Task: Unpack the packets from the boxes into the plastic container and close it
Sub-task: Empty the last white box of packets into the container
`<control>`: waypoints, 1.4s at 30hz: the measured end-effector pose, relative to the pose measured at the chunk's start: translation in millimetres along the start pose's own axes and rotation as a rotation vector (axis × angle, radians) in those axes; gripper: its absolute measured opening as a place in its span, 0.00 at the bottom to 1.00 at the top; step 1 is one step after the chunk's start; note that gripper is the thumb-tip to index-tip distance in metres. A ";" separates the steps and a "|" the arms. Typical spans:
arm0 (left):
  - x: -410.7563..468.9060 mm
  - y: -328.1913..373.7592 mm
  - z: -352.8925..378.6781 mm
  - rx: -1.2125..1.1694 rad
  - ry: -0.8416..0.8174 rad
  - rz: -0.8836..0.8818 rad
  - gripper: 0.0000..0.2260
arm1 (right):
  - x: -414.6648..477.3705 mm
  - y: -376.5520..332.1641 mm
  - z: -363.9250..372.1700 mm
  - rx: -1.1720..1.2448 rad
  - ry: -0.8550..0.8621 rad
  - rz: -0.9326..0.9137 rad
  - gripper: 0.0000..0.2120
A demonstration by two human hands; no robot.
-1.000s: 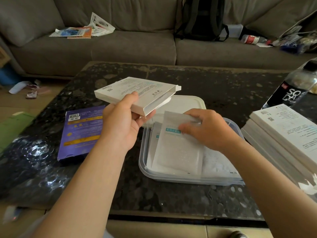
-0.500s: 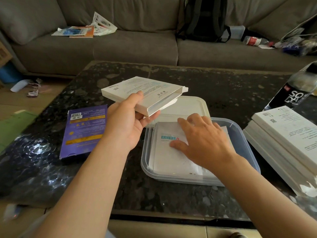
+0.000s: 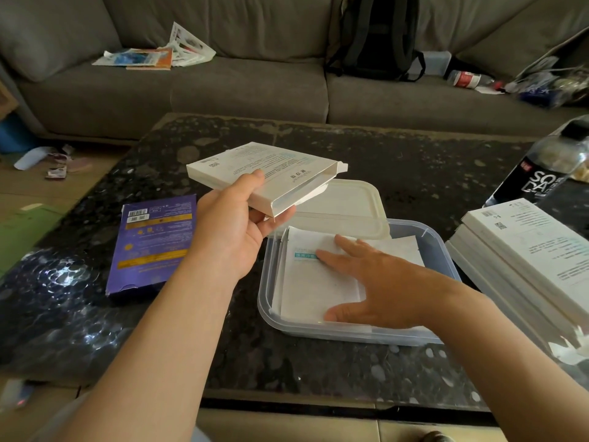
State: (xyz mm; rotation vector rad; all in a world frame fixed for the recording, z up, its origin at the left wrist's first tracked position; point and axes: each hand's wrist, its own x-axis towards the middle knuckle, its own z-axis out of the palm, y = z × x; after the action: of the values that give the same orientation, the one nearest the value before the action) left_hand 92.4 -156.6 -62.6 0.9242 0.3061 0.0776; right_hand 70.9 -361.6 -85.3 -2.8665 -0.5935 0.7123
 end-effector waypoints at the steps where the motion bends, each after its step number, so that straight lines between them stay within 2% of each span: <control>1: -0.1 -0.3 -0.1 0.004 0.001 0.001 0.10 | 1.4 -0.4 0.3 -0.009 0.005 -0.013 0.44; 12: -0.4 -1.6 0.0 0.015 -0.005 0.009 0.08 | 9.6 -5.2 0.7 -0.050 0.023 -0.026 0.45; 17: -0.1 -1.7 -0.5 0.023 -0.005 0.015 0.08 | 16.6 -16.0 -1.1 -0.033 0.085 -0.062 0.44; 30: -0.4 -0.4 -0.7 0.007 -0.012 0.010 0.08 | 34.7 -14.6 13.9 -0.069 0.038 -0.158 0.41; 35: -1.7 -0.7 -0.8 0.003 -0.016 0.003 0.07 | 34.0 -13.1 13.4 -0.057 0.060 -0.175 0.43; 38: -0.8 -0.4 -0.6 -0.002 -0.022 0.004 0.08 | 25.4 -4.0 -2.3 0.048 0.021 -0.146 0.47; 42: 0.1 -0.6 -1.7 0.013 -0.023 0.003 0.08 | 18.2 5.9 -7.3 0.007 -0.052 -0.083 0.49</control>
State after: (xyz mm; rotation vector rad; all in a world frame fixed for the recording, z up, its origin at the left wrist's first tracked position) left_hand 92.0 -155.6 -64.1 0.9374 0.2844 0.0675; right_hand 91.0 -359.9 -87.9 -2.8058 -0.7117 0.7764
